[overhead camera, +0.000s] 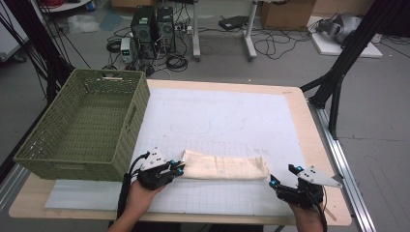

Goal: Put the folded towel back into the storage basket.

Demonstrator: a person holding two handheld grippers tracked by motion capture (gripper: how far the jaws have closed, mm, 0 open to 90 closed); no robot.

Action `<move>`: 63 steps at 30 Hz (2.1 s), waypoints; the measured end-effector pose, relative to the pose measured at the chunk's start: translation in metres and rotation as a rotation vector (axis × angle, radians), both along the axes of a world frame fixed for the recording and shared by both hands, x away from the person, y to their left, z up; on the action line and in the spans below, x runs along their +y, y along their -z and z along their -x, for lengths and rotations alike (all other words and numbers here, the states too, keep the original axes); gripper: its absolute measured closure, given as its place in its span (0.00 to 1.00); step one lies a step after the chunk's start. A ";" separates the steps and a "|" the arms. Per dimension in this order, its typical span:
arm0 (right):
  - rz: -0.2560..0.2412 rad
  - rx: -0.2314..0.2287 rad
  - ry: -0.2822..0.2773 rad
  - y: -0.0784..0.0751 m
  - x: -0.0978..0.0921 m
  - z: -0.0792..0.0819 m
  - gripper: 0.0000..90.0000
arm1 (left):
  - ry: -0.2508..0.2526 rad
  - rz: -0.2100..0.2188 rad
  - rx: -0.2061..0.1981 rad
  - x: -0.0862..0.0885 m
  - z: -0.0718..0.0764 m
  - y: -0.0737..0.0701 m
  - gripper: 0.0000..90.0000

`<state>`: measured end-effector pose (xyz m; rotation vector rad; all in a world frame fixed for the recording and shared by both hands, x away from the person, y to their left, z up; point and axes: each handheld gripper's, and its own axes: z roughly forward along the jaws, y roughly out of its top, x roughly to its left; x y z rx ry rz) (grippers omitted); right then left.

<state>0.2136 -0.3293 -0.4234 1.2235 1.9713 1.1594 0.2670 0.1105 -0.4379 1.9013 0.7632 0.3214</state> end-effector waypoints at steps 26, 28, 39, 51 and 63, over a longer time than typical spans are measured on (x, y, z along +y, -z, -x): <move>0.079 0.166 -0.021 0.027 0.038 -0.038 0.48 | 0.005 0.013 -0.006 0.004 0.003 0.002 0.88; 0.061 0.182 -0.026 0.027 0.037 -0.038 0.58 | 0.007 0.010 -0.006 0.004 0.003 0.002 0.88; 0.038 0.184 -0.049 0.027 0.039 -0.036 0.81 | 0.010 -0.007 -0.005 0.003 0.003 0.005 0.88; 0.050 0.151 -0.100 0.027 0.039 -0.033 0.91 | 0.015 0.009 -0.032 0.005 0.004 0.002 0.88; 0.014 0.027 -0.157 0.011 0.031 -0.028 0.91 | 0.023 0.089 -0.089 0.016 0.007 -0.011 0.89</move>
